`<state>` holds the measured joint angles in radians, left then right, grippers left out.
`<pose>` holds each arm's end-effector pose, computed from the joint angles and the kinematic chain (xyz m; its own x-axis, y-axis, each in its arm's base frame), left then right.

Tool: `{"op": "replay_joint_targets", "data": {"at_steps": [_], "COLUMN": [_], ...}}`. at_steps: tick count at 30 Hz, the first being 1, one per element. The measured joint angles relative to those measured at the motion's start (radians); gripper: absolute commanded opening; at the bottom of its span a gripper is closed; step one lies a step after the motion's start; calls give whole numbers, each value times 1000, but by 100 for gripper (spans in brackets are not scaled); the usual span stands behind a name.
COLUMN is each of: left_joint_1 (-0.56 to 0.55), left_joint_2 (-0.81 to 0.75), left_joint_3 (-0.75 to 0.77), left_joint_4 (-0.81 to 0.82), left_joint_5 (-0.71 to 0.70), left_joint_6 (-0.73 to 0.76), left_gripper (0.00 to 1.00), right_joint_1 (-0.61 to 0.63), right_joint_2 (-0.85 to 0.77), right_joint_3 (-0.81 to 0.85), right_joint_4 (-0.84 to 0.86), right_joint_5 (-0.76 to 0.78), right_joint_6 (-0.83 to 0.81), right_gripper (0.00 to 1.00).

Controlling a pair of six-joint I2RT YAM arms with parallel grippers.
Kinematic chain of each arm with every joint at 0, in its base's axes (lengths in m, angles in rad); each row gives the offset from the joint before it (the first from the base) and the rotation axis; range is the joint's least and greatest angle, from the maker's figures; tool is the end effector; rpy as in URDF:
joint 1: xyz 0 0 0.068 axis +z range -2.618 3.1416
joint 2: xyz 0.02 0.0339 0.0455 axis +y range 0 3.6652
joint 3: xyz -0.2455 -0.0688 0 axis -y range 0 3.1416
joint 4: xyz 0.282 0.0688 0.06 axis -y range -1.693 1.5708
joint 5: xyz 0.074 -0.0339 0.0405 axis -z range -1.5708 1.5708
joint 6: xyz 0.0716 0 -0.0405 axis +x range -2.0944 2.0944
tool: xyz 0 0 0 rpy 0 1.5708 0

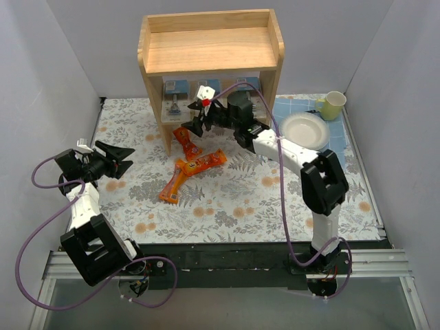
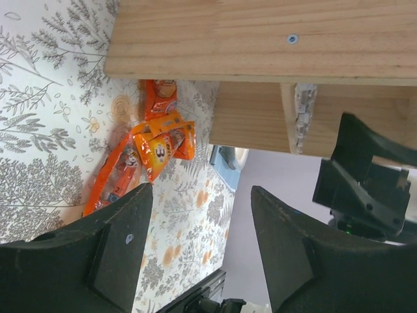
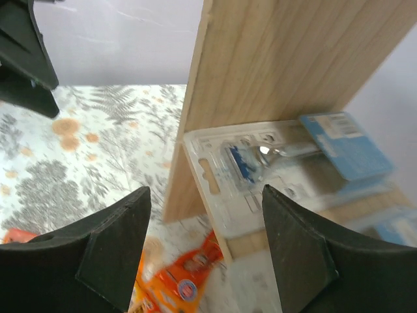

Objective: Place and organize the shaving razors onto the shelf

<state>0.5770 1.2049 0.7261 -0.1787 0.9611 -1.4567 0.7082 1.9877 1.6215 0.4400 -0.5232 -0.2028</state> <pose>0.2844 0.1151 0.1958 -0.2883 -0.8664 0.4077 -0.4825 -0.2363 -0.8434 0.3868 0.3783 0.3030 0.2446 -0.0203 -0.9694 -0.9113 0.3366 -0.2370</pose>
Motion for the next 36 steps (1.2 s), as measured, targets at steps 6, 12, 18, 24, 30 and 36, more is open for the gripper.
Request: {"op": "replay_joint_targets", "data": {"at_steps": [6,12,18,24,30,36], "left_joint_1": [0,-25,-50,-51,-51,-51], "left_joint_2": [16,67,96,110,146,174], "left_joint_3": [0,10,21,29,34,42], "left_joint_4": [82,151,176,183,184,184], "left_joint_5": [19,19,19,19,19,20], "left_joint_6": [-41,-52,-50,-39,-30,-23], "left_gripper": [61,61,61,61,61,61], "right_joint_1": [0,0,0,0,-1,-8], "right_joint_2": [-267,-398,-344,-198,-89,-64], "right_joint_3": [-195,-279,-282,-195,-63,-18], "right_joint_4": [-109,-199,-264,-289,-312,-336], "right_joint_5": [77,169,221,259,294,315], "right_joint_6": [-229,-409,-504,-537,-534,-525], "right_gripper": [77,79,82,83,82,79]}}
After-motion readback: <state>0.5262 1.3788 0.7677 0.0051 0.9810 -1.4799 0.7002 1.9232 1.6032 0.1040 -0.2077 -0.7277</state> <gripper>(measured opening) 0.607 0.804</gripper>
